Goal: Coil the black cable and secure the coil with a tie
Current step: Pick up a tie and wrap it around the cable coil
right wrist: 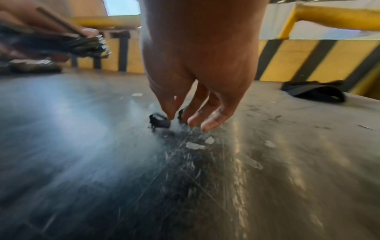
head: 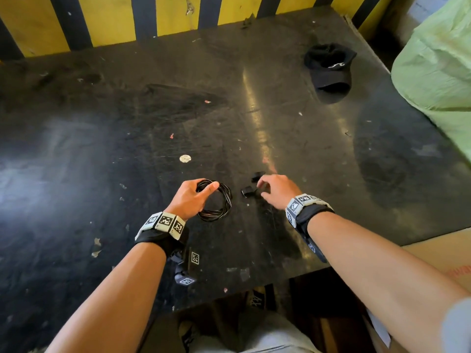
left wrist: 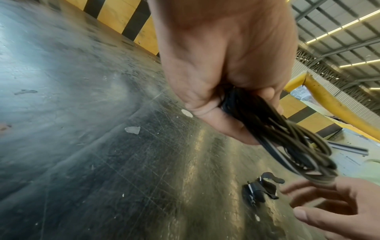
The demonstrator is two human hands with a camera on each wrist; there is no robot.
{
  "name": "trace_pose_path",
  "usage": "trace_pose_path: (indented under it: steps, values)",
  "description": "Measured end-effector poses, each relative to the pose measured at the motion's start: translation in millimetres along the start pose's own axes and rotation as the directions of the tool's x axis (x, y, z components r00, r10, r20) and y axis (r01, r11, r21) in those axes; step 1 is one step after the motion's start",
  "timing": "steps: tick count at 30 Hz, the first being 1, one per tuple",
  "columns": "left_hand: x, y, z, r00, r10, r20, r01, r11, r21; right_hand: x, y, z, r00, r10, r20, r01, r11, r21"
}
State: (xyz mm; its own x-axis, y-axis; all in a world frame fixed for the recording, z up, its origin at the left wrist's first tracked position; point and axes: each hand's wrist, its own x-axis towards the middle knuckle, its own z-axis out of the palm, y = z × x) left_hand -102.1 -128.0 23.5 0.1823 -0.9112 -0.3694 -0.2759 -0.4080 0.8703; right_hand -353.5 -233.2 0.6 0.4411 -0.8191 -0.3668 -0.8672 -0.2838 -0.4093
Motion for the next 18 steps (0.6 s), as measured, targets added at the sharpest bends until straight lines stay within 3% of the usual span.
trace_pose_path:
  steps: [3,8,13,18]
  values:
    - [3,-2,1,1.0,-0.015,-0.001,0.015,1.0,0.026,10,-10,11,0.995,-0.094,0.04,0.096,0.993,-0.065]
    - [0,-6,5,0.999,-0.038,-0.005,0.039,0.999,0.031,20,-13,23,0.998,-0.069,0.011,0.07,0.994,-0.082]
    - [-4,-12,5,0.998,-0.058,-0.001,0.058,0.998,0.006,12,-8,25,0.998,-0.015,-0.062,0.021,0.996,0.087]
    - [-4,-12,8,0.998,-0.067,0.016,0.067,0.998,-0.004,5,-3,23,1.0,0.012,0.008,-0.013,0.969,0.247]
